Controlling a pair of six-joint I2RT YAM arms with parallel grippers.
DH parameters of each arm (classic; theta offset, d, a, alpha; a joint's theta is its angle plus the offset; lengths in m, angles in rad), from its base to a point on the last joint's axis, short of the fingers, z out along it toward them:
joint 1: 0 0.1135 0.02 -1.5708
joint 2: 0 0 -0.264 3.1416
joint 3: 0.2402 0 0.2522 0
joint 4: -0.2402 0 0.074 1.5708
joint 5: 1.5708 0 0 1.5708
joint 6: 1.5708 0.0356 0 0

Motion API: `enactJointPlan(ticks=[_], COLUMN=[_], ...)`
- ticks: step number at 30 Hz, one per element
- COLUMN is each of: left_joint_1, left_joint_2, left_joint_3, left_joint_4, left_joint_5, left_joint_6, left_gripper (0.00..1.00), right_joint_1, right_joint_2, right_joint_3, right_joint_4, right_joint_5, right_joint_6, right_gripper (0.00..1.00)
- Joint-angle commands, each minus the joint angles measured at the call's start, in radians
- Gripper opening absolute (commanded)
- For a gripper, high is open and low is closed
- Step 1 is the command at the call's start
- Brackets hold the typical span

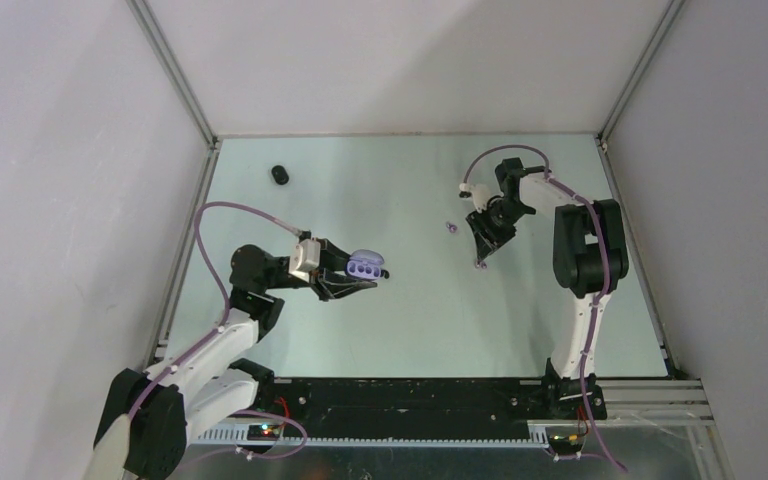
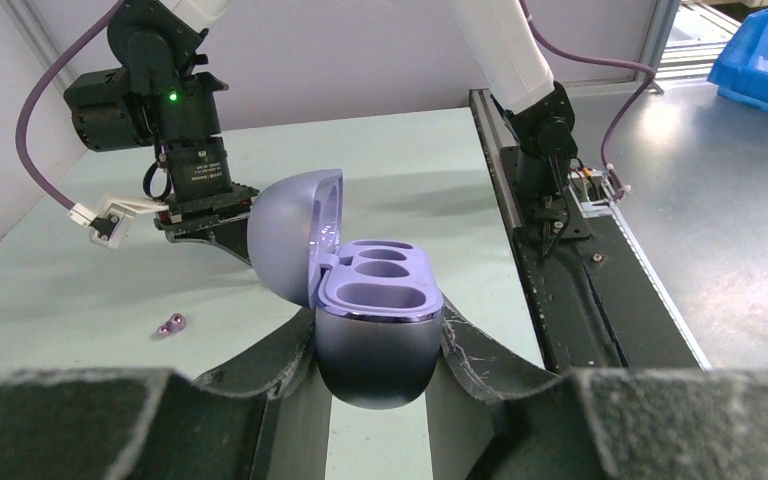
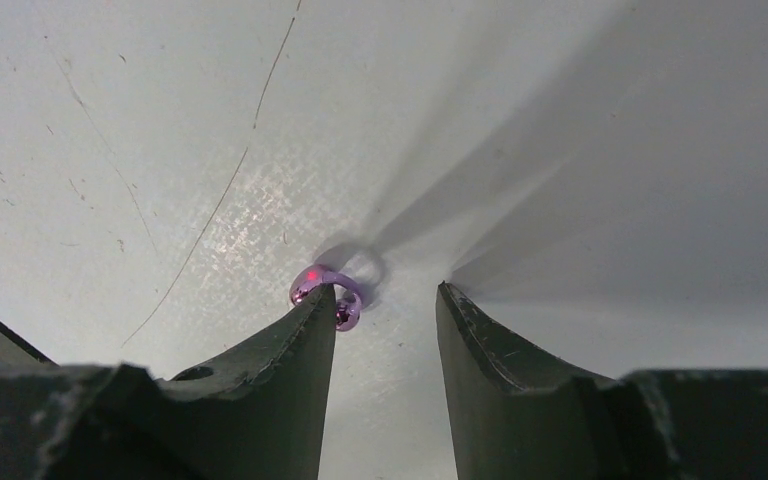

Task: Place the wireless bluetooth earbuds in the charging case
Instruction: Adjust the earbud at the center of the board.

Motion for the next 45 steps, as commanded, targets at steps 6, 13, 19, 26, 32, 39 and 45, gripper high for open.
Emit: enactJointPlan(ticks=[6, 13, 19, 26, 32, 39, 45], left_joint_1=[-0.006, -0.006, -0.006, -0.006, -0.006, -0.006, -0.006], left_joint_2=[-0.013, -0.022, -0.029, -0.036, -0.039, -0.037, -0.034], left_joint_3=[0.041, 0.048, 0.052, 0.055, 0.058, 0.067, 0.072], left_joint_4=[-0.007, -0.043, -0.059, -0.080, -0.089, -0.133, -0.157], left_joint_5=[0.008, 0.009, 0.009, 0.009, 0.009, 0.009, 0.007], left_joint_6=[0.039, 0.062, 0.072, 0.084, 0.087, 0.111, 0.129], left_gripper=[0.00, 0.00, 0.00, 0.00, 0.00, 0.00, 0.00], right_joint_1=[0.026, 0.042, 0.054, 0.043, 0.034, 0.037, 0.042], right_joint_2=[0.017, 0.006, -0.004, -0.009, -0.015, -0.019, -0.034], right_joint_3=[0.002, -0.010, -0.026, -0.038, -0.046, -0.025, -0.023], right_joint_4=[-0.036, -0.061, -0.072, -0.084, -0.070, -0.143, -0.212], right_joint_5=[0.020, -0.009, -0.025, -0.025, -0.023, -0.041, -0.091], right_joint_6=[-0.033, -0.060, -0.078, -0.084, -0.071, -0.045, -0.090], right_gripper=[0.46, 0.44, 0.39, 0.26, 0.17, 0.21, 0.40])
